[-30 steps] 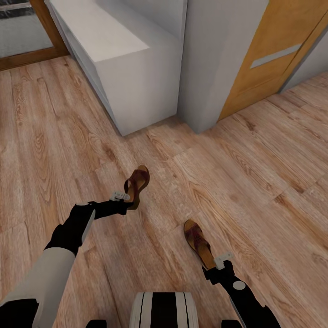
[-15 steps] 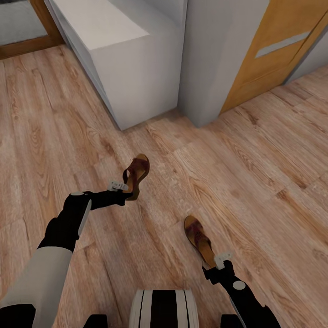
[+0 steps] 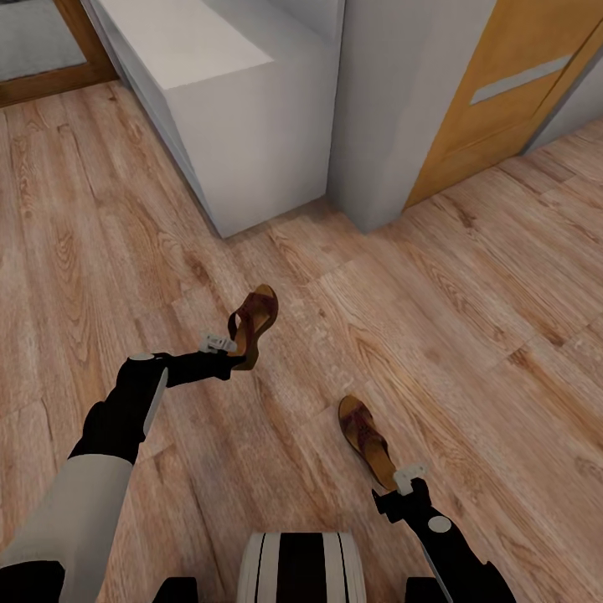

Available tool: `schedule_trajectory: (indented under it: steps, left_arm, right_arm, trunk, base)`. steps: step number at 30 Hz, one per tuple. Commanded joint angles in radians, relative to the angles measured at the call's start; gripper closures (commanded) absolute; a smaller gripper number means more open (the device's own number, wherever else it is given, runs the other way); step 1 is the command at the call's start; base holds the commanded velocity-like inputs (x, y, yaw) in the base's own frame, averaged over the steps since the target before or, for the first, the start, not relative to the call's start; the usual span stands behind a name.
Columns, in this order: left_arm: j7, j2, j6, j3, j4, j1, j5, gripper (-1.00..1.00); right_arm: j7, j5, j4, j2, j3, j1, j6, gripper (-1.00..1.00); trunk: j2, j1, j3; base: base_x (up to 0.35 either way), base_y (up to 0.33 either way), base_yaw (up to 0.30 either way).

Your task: Pick up the two gym shoes and the two sandals from the corridor floor and place them onto the hallstand (shoe rack) in the corridor, making sure they are on the rack and not on the floor. Arrange them so the two gym shoes are next to each other and the two sandals are next to each other.

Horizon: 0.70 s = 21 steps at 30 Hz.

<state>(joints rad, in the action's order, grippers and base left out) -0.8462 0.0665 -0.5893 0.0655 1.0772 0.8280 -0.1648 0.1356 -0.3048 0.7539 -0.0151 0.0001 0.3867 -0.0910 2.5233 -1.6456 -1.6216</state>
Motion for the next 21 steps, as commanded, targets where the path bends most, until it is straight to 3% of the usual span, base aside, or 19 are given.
schedule_trajectory:
  steps: [1,21]
  left_arm:
    - [-0.01,-0.001,-0.003,0.002,0.001,0.0,-0.01,1.0]
    - [-0.011,0.003,-0.001,0.001,0.001,0.0,-0.009,1.0]
  right_arm:
    - [0.004,-0.008,0.002,0.0,0.0,0.0,-0.006,-1.0]
    - [0.005,-0.008,0.001,0.0,0.001,0.0,-0.006,-1.0]
  trunk:
    - [0.0,0.0,-0.001]
    - [0.0,0.0,-0.011]
  base:
    - [0.0,0.0,0.0]
    - [0.044,0.0,0.0]
